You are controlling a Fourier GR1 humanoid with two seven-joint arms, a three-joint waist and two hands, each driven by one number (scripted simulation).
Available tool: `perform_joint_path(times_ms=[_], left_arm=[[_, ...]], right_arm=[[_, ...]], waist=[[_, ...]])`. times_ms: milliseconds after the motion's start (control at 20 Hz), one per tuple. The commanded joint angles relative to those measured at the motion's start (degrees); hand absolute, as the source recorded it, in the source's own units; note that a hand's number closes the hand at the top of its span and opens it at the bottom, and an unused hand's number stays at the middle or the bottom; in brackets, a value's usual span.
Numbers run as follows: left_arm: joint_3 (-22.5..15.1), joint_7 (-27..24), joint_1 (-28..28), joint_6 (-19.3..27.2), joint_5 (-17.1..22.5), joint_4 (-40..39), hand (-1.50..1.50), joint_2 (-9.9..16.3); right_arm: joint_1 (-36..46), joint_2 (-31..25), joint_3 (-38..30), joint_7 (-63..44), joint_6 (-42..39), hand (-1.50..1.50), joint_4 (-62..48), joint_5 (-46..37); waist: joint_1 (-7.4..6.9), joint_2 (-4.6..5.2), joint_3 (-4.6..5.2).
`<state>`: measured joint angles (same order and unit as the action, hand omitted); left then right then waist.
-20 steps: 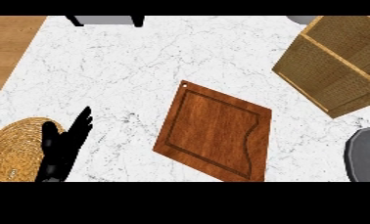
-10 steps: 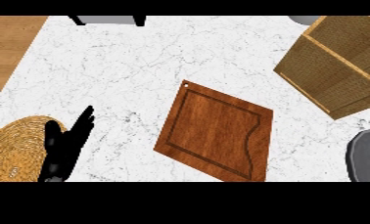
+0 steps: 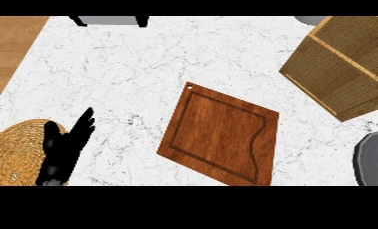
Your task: Pick the croissant from the cutting board and place it in the basket
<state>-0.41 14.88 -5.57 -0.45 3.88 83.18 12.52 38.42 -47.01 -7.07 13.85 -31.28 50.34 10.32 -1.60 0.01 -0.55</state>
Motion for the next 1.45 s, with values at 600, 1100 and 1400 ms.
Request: perform_joint_path(times_ms=[600,1100,1400], left_arm=[[-1.41,0.87,-1.64,0.37,-1.09,-1.04,0.0,-2.45],[-1.15,-0.45,-1.31,-0.89,-1.18,-2.11,0.0,-2.24],[-1.14,0.12,0.31,0.05,-2.23,-2.78,0.0,-2.41]], right_arm=[[9.32,-4.36,2.74,25.35,9.86,-1.5,-25.56,-20.23],[16.39,-8.66,-3.97,21.74,4.24,-1.5,-38.19,-16.42],[15.34,-14.37,-5.27,22.72,2.95,-1.5,-41.7,-16.6]], waist=[[-1.36,1.0,0.38],[-1.43,1.22,0.37],[-1.85,1.84,0.19]])
